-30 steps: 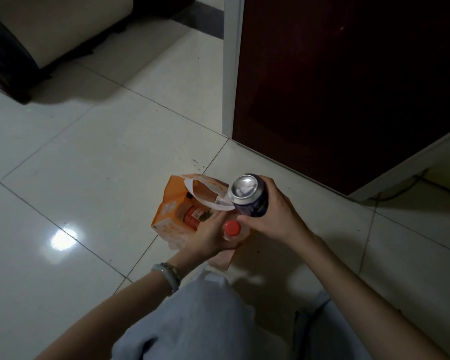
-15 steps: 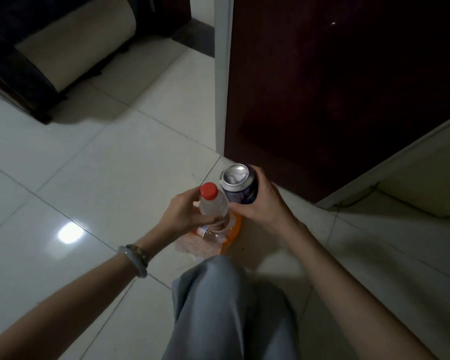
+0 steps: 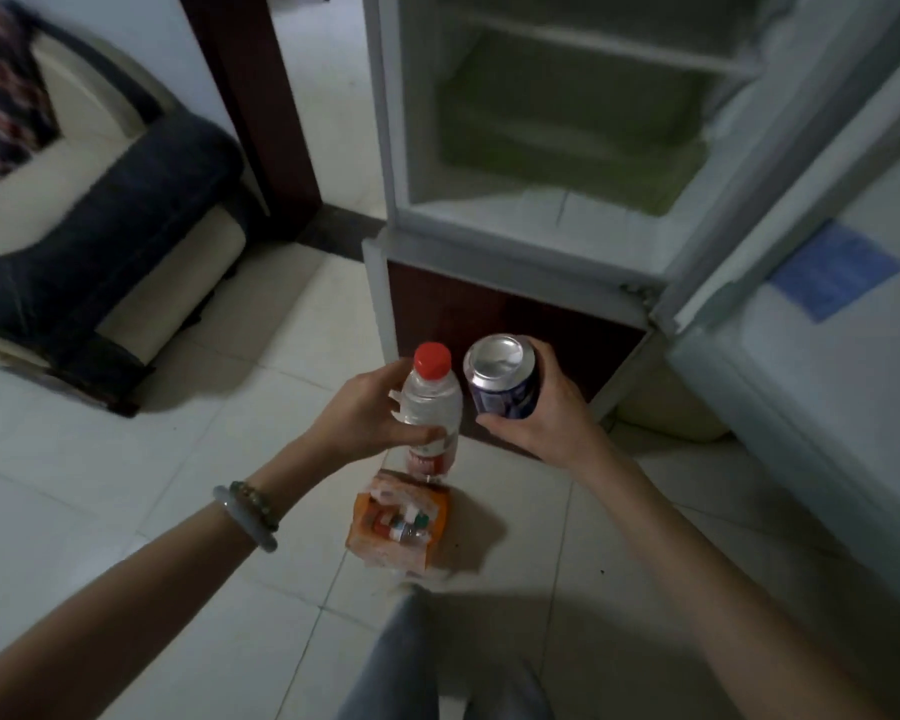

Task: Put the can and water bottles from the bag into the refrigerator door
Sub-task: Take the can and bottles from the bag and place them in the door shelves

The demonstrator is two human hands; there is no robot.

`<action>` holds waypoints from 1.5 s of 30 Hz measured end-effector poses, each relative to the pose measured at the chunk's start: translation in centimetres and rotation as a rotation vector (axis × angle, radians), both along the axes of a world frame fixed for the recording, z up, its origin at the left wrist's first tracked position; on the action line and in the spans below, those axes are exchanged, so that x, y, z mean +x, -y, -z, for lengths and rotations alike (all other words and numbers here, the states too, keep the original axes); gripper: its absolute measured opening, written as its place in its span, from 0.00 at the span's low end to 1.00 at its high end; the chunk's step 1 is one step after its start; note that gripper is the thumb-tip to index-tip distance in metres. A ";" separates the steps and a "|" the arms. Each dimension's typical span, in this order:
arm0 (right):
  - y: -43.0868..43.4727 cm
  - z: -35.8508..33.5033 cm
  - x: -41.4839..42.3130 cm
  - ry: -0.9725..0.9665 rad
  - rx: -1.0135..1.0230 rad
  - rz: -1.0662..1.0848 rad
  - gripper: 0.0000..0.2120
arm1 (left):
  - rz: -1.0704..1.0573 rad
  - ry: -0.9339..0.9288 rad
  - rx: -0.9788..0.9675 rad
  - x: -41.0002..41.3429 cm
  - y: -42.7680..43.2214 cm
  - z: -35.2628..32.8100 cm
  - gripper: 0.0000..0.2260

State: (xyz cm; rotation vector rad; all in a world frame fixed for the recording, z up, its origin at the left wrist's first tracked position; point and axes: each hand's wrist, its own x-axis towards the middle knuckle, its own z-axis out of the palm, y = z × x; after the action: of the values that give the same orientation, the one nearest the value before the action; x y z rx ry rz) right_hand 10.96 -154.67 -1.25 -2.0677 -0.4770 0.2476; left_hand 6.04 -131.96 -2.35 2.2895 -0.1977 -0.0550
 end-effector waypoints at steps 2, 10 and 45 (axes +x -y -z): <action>1.2 -4.0 -0.4 0.009 -0.006 0.050 0.39 | 0.059 0.023 -0.018 0.8 0.9 -4.5 0.33; 6.8 -13.5 -1.5 0.151 0.027 0.329 0.36 | 0.328 0.112 -0.117 6.8 6.0 -15.4 0.30; 25.2 -16.7 -2.0 0.243 -0.056 0.718 0.35 | 0.485 0.016 0.110 22.5 32.4 -9.1 0.23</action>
State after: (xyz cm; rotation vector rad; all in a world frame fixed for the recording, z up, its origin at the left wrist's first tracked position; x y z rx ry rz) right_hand 8.92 -179.84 15.47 -2.1930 0.1520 -0.4216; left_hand 28.57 -164.40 6.78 2.3009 -0.7709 -0.3031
